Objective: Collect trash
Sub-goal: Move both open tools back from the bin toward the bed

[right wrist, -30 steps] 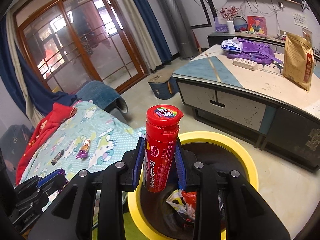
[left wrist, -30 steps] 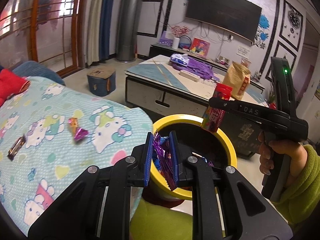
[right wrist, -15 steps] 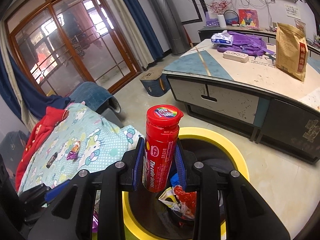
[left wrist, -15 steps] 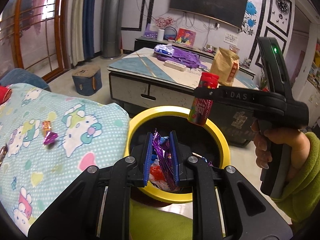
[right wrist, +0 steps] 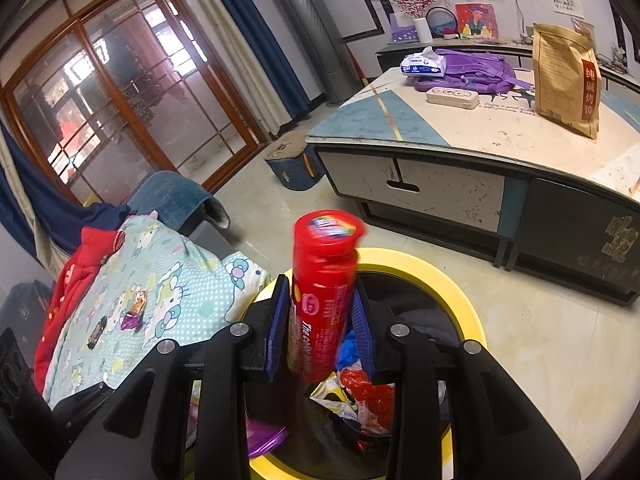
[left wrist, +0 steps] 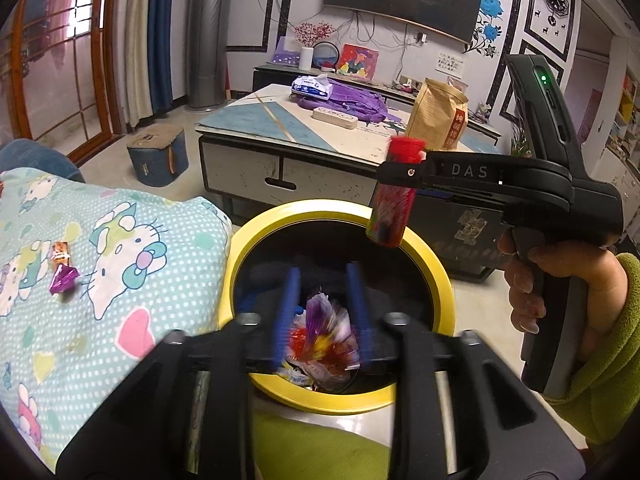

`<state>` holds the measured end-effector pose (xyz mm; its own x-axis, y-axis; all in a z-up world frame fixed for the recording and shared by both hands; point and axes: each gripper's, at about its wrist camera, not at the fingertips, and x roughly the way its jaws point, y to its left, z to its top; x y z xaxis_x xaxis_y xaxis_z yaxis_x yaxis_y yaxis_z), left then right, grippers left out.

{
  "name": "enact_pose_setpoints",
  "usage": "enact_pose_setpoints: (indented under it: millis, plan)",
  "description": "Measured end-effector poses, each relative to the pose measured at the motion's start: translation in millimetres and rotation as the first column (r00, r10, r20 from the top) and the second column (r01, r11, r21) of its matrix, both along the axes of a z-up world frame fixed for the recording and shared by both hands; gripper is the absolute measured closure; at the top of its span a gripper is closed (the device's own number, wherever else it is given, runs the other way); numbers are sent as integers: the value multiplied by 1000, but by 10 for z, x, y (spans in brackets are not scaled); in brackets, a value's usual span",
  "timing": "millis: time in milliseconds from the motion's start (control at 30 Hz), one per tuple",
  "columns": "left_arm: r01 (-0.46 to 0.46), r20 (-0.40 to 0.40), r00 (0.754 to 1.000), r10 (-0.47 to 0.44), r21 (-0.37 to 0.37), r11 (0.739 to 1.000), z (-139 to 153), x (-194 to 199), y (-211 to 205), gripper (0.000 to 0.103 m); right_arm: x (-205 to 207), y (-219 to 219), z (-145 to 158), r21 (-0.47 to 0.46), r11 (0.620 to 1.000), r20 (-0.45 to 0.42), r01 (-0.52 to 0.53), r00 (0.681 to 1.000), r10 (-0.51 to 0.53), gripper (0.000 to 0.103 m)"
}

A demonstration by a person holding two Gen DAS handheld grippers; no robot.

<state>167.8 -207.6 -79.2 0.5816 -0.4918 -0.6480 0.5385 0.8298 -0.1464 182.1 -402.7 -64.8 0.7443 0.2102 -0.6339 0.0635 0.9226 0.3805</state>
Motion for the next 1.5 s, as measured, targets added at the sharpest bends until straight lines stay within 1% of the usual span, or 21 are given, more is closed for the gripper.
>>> enact_pose_setpoints:
  millis: [33, 67, 100, 133, 167, 200, 233, 300, 367, 467, 633, 900, 1100, 1200, 1333, 1367, 1467, 1500]
  plan:
    - [-2, -4, 1000, 2, -4, 1000, -7, 5, 17, 59, -1, -11, -5, 4, 1000, 0, 5, 1000, -5, 63]
    - [-5, -6, 1000, 5, -9, 1000, -12, 10, 37, 49, -4, -21, -5, 7, 1000, 1, 10, 1000, -10, 58]
    - [-14, -5, 1000, 14, -9, 1000, -17, 12, 55, 40, -7, -24, -5, 8, 1000, 2, 14, 1000, -14, 56]
    - [-24, -1, 1000, 24, -6, 1000, -19, 6, 69, 35, -11, -33, -2, 6, 1000, 2, 19, 1000, -19, 56]
    - [-39, 9, 999, 39, -3, 999, -12, 2, 95, 21, -14, -37, -1, 6, 1000, 2, 23, 1000, -23, 54]
    - [-54, 18, 998, 54, -6, 999, 0, -1, 128, 11, -16, -39, -1, 8, 1000, 3, 25, 1000, -25, 53]
    - [-65, 21, 998, 65, -9, 998, 8, -6, 158, 11, -23, -36, 3, 11, 1000, 7, 28, 1000, -28, 50]
    - [-90, 29, 996, 90, -2, 996, 20, -4, 216, 11, -24, -14, 10, 9, 1000, 11, 28, 1000, -28, 48]
    - [-117, 41, 992, 117, 6, 993, 38, -5, 267, 11, -30, 40, 26, 9, 1000, 21, 14, 1000, -15, 48]
    - [-150, 47, 988, 150, -6, 989, 74, -11, 368, 11, -43, 145, 72, -2, 1000, 44, -13, 999, 13, 47]
    - [-197, 81, 977, 197, -9, 980, 138, -52, 544, 11, -74, 342, 174, -15, 998, 89, -63, 994, 64, 46]
    - [-282, 125, 951, 282, -18, 959, 210, -63, 850, 11, -83, 637, 283, -29, 991, 121, -133, 983, 136, 44]
    - [-356, 159, 921, 357, -37, 934, 278, -47, 1143, 11, -20, 904, 323, -37, 981, 121, -189, 974, 192, 43]
    - [-409, 166, 896, 411, -45, 911, 296, -20, 1355, 11, 11, 1039, 329, -42, 975, 117, -219, 968, 222, 43]
    - [-474, 152, 865, 477, -62, 878, 306, 33, 1653, 11, 56, 1269, 318, -63, 962, 107, -265, 957, 270, 43]
    - [-500, 150, 851, 504, -66, 864, 312, 48, 1762, 11, 68, 1315, 310, -66, 960, 104, -273, 955, 279, 43]
    - [-553, 146, 818, 556, -68, 831, 316, 77, 1989, 11, 110, 1485, 289, -80, 949, 94, -304, 946, 311, 43]
    - [-576, 150, 802, 578, -62, 815, 319, 90, 2078, 11, 115, 1533, 281, -85, 946, 92, -312, 943, 319, 43]
